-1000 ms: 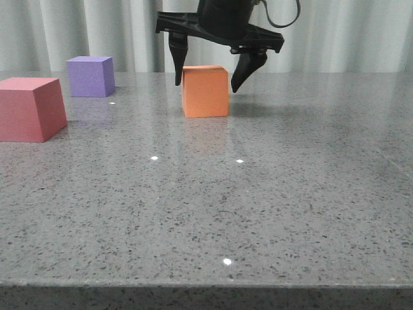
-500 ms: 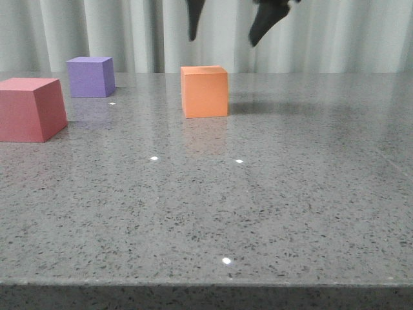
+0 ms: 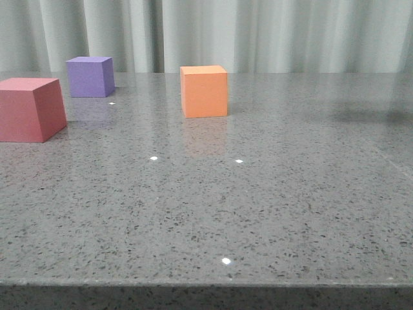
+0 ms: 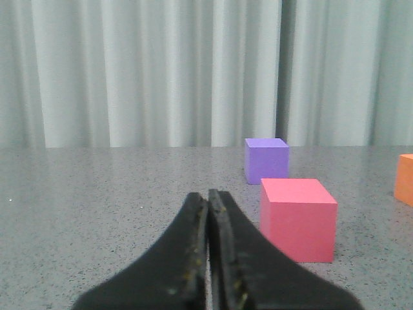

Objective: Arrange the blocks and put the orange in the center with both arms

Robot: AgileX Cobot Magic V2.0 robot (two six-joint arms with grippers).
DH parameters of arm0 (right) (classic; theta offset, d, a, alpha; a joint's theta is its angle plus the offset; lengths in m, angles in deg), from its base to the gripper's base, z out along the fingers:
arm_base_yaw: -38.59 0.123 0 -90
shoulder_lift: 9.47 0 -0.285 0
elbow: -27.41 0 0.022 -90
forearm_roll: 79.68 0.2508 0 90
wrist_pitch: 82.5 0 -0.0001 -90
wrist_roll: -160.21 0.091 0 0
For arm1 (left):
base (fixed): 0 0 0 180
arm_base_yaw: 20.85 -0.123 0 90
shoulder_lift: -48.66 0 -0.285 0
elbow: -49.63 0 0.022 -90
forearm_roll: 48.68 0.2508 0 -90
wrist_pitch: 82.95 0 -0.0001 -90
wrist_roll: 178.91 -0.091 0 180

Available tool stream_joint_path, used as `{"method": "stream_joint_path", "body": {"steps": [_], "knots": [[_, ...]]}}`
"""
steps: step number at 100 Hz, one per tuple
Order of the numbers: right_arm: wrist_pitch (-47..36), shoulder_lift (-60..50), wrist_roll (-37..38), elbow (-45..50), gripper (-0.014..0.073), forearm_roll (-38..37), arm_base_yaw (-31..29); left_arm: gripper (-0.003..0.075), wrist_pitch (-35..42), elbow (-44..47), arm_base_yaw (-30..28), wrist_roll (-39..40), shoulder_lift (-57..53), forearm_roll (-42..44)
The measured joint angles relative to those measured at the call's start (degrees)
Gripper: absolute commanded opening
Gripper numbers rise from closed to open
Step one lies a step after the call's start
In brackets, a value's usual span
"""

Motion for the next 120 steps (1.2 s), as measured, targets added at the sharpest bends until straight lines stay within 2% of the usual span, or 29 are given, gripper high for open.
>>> {"method": "stream_joint_path", "body": {"steps": [26,53,77,94,106,113,120], "knots": [[-9.89,-20.33,-0.13,20.85,0.0666,-0.25,-7.90,-0.0019,0.00,0.00,0.00,0.00,0.00,0.00],[-23.85,-40.16,-0.13,39.31,0.0666,-0.68,-8.62,-0.0019,0.00,0.00,0.00,0.00,0.00,0.00],[-25.35,-49.65,-0.16,49.32,0.0666,-3.16,-8.62,-0.0019,0.00,0.00,0.00,0.00,0.00,0.00],[-28.64,-51.35,-0.16,51.38,0.0658,-3.90,-8.62,-0.0019,0.00,0.00,0.00,0.00,0.00,0.00],[-29.89,-51.44,-0.26,51.38,0.0570,-4.94,-8.62,-0.0019,0.00,0.00,0.00,0.00,0.00,0.00],[-30.00,-51.44,-0.26,51.38,0.0465,-5.33,-8.62,-0.0019,0.00,0.00,0.00,0.00,0.00,0.00],[-30.12,-51.44,-0.26,51.38,0.0325,-5.48,-8.62,-0.0019,0.00,0.00,0.00,0.00,0.00,0.00]]}}
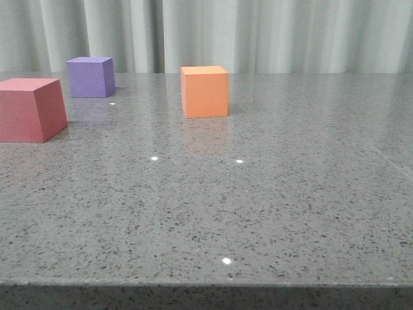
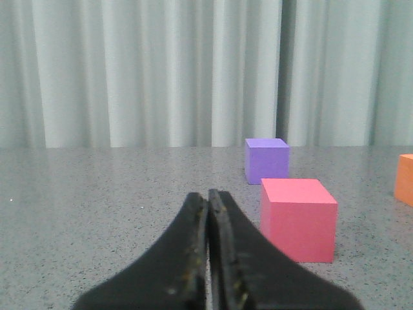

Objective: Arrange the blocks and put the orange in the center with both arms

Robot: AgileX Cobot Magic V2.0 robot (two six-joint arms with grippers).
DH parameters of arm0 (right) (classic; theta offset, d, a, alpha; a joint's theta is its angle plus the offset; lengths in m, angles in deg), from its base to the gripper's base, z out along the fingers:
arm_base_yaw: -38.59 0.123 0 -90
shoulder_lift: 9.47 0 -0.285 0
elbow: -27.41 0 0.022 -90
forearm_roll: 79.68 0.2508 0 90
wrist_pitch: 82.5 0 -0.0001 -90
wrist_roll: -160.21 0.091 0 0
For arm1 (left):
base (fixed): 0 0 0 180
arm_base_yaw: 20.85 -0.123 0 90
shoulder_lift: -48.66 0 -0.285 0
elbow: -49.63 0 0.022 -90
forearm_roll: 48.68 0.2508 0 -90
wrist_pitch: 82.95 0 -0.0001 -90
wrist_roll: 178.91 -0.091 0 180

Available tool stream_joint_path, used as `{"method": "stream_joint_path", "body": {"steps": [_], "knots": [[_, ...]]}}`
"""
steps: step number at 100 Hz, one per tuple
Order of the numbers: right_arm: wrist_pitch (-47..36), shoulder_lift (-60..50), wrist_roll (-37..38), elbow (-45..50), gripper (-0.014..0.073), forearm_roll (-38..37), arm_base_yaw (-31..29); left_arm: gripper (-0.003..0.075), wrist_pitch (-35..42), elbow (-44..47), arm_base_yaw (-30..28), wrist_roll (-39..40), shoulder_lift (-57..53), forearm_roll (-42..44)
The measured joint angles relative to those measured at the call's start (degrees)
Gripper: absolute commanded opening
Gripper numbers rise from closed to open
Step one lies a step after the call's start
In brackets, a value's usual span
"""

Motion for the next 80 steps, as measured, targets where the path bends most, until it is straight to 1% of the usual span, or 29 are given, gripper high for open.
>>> {"method": "stream_joint_path", "body": {"steps": [5,7,12,20,24,56,69,80], "knots": [[0.00,0.00,0.00,0.00,0.0203,-0.03,0.00,-0.0019,0.00,0.00,0.00,0.00,0.00,0.00],[0.00,0.00,0.00,0.00,0.0173,-0.03,0.00,-0.0019,0.00,0.00,0.00,0.00,0.00,0.00],[0.00,0.00,0.00,0.00,0.0058,-0.13,0.00,-0.0019,0.00,0.00,0.00,0.00,0.00,0.00],[0.00,0.00,0.00,0.00,-0.0074,-0.13,0.00,-0.0019,0.00,0.00,0.00,0.00,0.00,0.00],[0.00,0.00,0.00,0.00,-0.0062,-0.13,0.00,-0.0019,0.00,0.00,0.00,0.00,0.00,0.00],[-0.10,0.00,0.00,0.00,-0.0067,-0.13,0.00,-0.0019,0.00,0.00,0.00,0.00,0.00,0.00],[-0.10,0.00,0.00,0.00,-0.0067,-0.13,0.00,-0.0019,1.52,0.00,0.00,0.00,0.00,0.00],[-0.10,0.00,0.00,0.00,-0.0067,-0.13,0.00,-0.0019,0.87,-0.15,0.00,0.00,0.00,-1.78]]}}
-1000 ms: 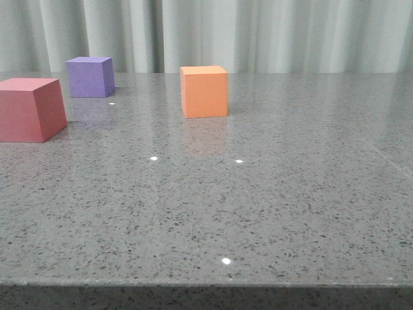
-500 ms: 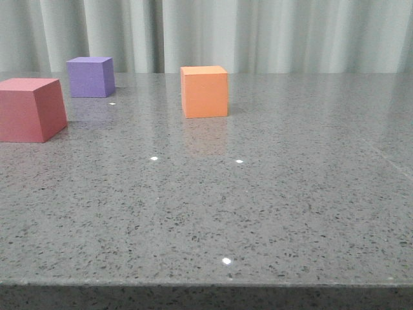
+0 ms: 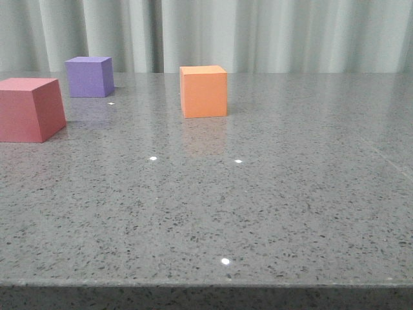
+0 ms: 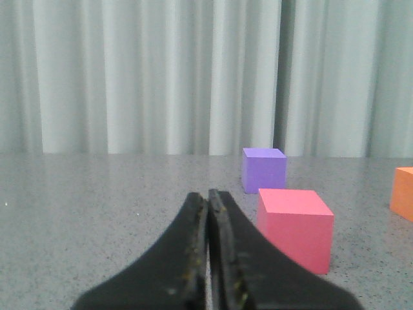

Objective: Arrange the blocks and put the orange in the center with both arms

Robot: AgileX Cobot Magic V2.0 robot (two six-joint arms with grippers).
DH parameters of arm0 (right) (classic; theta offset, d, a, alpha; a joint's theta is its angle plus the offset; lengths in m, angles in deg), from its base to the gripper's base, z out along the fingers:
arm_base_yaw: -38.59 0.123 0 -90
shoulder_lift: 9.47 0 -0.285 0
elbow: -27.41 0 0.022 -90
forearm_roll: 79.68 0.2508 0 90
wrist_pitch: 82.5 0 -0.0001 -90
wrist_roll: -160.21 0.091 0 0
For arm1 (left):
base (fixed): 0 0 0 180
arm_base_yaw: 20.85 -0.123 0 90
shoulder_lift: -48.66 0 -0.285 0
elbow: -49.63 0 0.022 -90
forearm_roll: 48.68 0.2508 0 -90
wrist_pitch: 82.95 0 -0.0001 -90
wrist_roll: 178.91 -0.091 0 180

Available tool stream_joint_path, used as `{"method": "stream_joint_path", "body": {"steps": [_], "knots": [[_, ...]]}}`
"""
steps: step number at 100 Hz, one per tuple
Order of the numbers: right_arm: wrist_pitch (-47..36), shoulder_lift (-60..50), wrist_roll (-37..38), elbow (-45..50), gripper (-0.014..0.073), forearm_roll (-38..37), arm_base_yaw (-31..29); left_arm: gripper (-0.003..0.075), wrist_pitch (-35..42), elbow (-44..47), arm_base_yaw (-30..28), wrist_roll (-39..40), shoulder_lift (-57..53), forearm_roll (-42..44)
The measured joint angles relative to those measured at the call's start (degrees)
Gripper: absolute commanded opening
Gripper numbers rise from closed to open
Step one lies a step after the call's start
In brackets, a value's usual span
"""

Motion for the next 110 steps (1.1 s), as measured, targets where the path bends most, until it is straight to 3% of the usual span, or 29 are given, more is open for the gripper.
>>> {"method": "stream_joint_path", "body": {"steps": [22,60,75,93,103,110], "knots": [[0.00,0.00,0.00,0.00,-0.0067,0.00,0.00,-0.0019,-13.89,-11.30,0.00,0.00,3.52,-3.89],[0.00,0.00,-0.02,0.00,-0.0067,0.00,0.00,-0.0019,-46.68,-46.20,0.00,0.00,33.66,-2.96],[0.00,0.00,-0.02,0.00,-0.0067,0.00,0.00,-0.0019,-50.57,-53.58,0.00,0.00,41.45,-2.96],[0.00,0.00,-0.02,0.00,-0.0067,0.00,0.00,-0.0012,-52.05,-55.14,0.00,0.00,46.68,-2.96],[0.00,0.00,-0.02,0.00,-0.0067,0.00,0.00,0.0086,-52.91,-55.14,0.00,0.00,48.40,-2.85],[0.00,0.00,-0.02,0.00,-0.0067,0.00,0.00,0.0242,-53.21,-55.14,0.00,0.00,49.18,-2.85]]}}
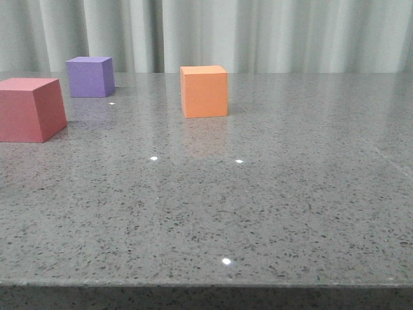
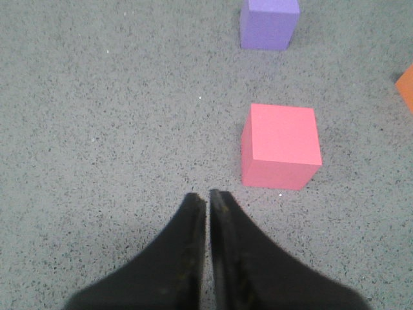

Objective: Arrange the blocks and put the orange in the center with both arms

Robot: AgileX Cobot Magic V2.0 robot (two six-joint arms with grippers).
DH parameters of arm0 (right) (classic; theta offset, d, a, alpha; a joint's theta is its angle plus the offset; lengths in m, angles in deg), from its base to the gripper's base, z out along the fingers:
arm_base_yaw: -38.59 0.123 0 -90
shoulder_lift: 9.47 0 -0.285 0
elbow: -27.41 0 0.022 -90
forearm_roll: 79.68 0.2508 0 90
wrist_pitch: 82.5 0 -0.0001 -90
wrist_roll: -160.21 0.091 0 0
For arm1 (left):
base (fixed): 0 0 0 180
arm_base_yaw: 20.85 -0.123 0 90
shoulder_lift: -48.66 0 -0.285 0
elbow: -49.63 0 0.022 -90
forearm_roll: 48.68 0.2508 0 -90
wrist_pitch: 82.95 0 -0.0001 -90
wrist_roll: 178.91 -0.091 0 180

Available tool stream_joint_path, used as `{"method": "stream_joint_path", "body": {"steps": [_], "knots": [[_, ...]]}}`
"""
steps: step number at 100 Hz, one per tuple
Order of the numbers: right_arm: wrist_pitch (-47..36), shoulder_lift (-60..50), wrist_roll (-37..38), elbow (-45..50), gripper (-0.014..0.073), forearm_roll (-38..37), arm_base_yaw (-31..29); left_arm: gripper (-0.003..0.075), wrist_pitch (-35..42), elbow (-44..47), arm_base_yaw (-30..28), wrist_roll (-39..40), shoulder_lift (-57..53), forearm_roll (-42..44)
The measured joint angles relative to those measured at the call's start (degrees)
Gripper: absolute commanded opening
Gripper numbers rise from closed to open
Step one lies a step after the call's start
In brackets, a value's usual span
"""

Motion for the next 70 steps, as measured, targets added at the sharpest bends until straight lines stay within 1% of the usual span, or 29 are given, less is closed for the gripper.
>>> {"method": "stream_joint_path", "body": {"steps": [1,2,3,4,5,7,8,9,10,11,12,14,18,21,31,36,50,55,62,70], "knots": [[0.00,0.00,0.00,0.00,-0.0067,0.00,0.00,0.0281,-0.14,0.00,0.00,0.00,0.02,0.00],[0.00,0.00,0.00,0.00,-0.0067,0.00,0.00,0.0302,-0.14,0.00,0.00,0.00,0.17,0.00],[0.00,0.00,0.00,0.00,-0.0067,0.00,0.00,0.0345,-0.14,0.00,0.00,0.00,0.19,0.00],[0.00,0.00,0.00,0.00,-0.0067,0.00,0.00,0.0368,-0.30,0.00,0.00,0.00,0.30,0.00],[0.00,0.00,0.00,0.00,-0.0067,0.00,0.00,0.0412,-0.30,0.00,0.00,0.00,0.43,0.00],[0.00,0.00,0.00,0.00,-0.0067,0.00,0.00,0.0456,-0.40,0.00,0.00,0.00,0.60,0.00],[0.00,0.00,0.00,0.00,-0.0067,0.00,0.00,0.0500,-0.40,0.00,0.00,0.00,0.61,0.00],[0.00,0.00,0.00,0.00,-0.0067,0.00,0.00,0.0521,-0.40,0.00,0.00,0.00,0.74,0.00],[0.00,0.00,0.00,0.00,-0.0067,0.00,0.00,0.0561,-0.40,0.00,0.00,0.00,0.75,0.08],[0.00,0.00,0.00,0.00,-0.0067,0.00,0.00,0.0580,-0.49,0.00,0.00,0.00,0.87,0.08],[0.00,0.00,0.00,0.00,-0.0067,0.00,0.00,0.0616,-0.49,0.00,0.00,0.00,0.84,0.08],[0.00,0.00,0.00,0.00,-0.0067,0.00,0.00,0.0662,-0.49,0.00,0.00,0.00,0.90,0.08],[0.00,0.00,0.00,0.00,-0.0067,0.00,0.00,0.0719,-0.49,0.00,0.00,0.00,0.99,0.08],[0.00,0.00,0.00,0.00,-0.0067,0.00,0.00,0.0713,-0.35,0.00,0.00,0.00,0.99,0.08],[0.00,0.00,0.00,0.00,-0.0067,0.00,0.00,0.0643,0.10,0.00,0.00,0.00,0.99,0.08],[0.00,0.00,0.00,0.00,-0.0067,-0.02,0.00,0.0628,0.80,0.00,0.00,0.00,1.03,-0.55],[0.00,0.00,0.00,0.00,-0.0067,-0.02,0.00,0.0627,3.59,-0.86,0.00,0.00,2.98,-5.94],[0.00,0.00,0.00,0.00,-0.0067,-0.02,0.00,0.0627,4.17,-2.12,0.82,0.00,4.68,-7.25],[-0.10,0.00,0.00,0.00,-0.0067,-0.02,0.00,0.0627,4.52,-4.52,2.99,0.00,7.90,-8.13],[-0.10,0.00,0.00,0.00,-0.0067,-0.02,0.00,0.0627,4.92,-8.05,6.79,0.00,12.60,-8.93]]}}
